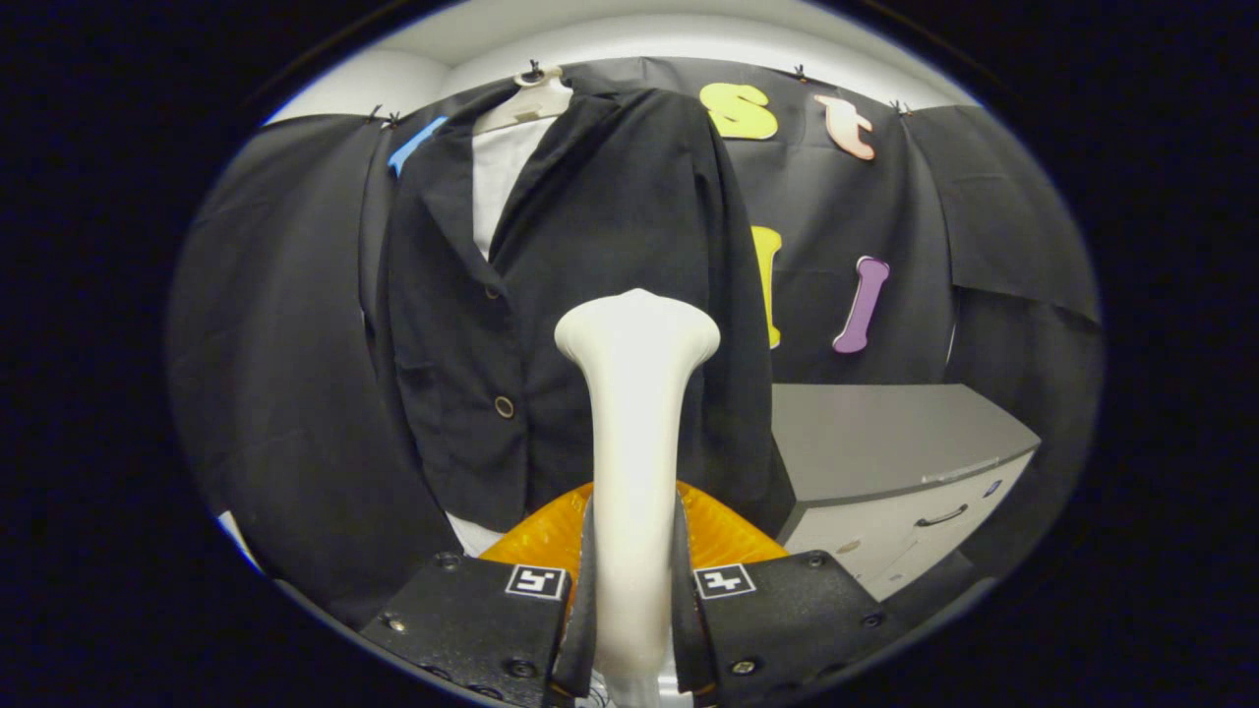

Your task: Iron the clothes twice with a garment steamer, once on the left side and once on the right side.

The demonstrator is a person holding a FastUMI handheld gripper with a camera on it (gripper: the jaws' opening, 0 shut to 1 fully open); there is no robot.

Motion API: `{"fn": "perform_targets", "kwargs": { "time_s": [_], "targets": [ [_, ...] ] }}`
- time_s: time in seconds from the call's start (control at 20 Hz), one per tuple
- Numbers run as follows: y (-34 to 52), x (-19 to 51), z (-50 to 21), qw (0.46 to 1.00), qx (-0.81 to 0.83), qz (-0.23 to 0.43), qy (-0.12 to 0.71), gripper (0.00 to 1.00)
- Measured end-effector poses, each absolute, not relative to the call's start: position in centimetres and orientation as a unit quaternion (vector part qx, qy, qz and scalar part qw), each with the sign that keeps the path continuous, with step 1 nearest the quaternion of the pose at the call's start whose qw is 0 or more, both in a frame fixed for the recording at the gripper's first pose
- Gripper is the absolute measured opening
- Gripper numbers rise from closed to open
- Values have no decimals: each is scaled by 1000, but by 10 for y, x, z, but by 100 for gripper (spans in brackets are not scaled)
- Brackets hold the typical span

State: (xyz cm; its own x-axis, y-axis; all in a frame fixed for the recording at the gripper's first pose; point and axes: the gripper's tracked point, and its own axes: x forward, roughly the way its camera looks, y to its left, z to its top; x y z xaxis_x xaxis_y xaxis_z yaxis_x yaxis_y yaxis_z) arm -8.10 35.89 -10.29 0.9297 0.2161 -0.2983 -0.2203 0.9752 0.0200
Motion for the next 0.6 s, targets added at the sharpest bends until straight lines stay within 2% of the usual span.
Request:
{"fn": "perform_targets", "kwargs": {
  "time_s": [0.6],
  "targets": [
    [351, -104, -190, 967, -28, 117, 225, 34]
  ]
}}
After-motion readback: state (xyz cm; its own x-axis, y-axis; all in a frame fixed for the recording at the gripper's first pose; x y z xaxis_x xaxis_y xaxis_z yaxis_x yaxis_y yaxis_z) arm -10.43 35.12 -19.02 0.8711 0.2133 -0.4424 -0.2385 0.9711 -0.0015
